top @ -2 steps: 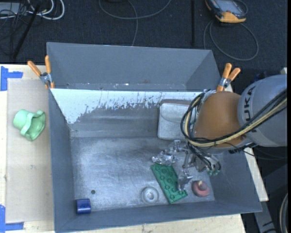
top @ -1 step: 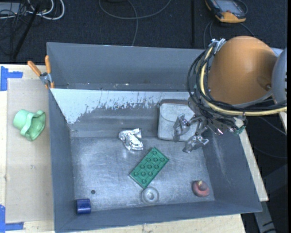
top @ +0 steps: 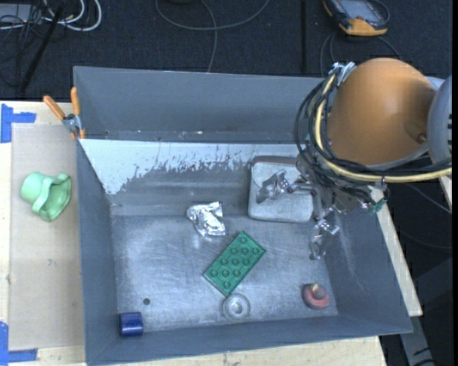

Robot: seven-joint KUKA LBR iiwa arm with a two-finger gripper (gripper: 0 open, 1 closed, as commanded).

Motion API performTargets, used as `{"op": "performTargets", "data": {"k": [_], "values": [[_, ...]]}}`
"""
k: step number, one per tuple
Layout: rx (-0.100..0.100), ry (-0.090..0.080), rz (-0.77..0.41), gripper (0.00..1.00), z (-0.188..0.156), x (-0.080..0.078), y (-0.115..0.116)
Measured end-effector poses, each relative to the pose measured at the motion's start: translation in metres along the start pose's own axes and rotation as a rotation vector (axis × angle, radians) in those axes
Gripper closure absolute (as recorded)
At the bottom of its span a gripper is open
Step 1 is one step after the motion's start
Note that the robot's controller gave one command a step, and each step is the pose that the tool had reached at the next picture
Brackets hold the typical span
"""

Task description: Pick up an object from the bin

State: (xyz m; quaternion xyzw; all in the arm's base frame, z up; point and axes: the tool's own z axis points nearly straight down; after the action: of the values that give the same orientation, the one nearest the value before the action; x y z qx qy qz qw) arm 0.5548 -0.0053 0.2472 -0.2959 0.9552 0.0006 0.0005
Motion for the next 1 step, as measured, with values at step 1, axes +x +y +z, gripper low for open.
{"op": "performTargets", "data": {"k": [1], "values": [[-0.006,0.007,-0.172,0.00,0.1428,-0.0074,0.0204]]}}
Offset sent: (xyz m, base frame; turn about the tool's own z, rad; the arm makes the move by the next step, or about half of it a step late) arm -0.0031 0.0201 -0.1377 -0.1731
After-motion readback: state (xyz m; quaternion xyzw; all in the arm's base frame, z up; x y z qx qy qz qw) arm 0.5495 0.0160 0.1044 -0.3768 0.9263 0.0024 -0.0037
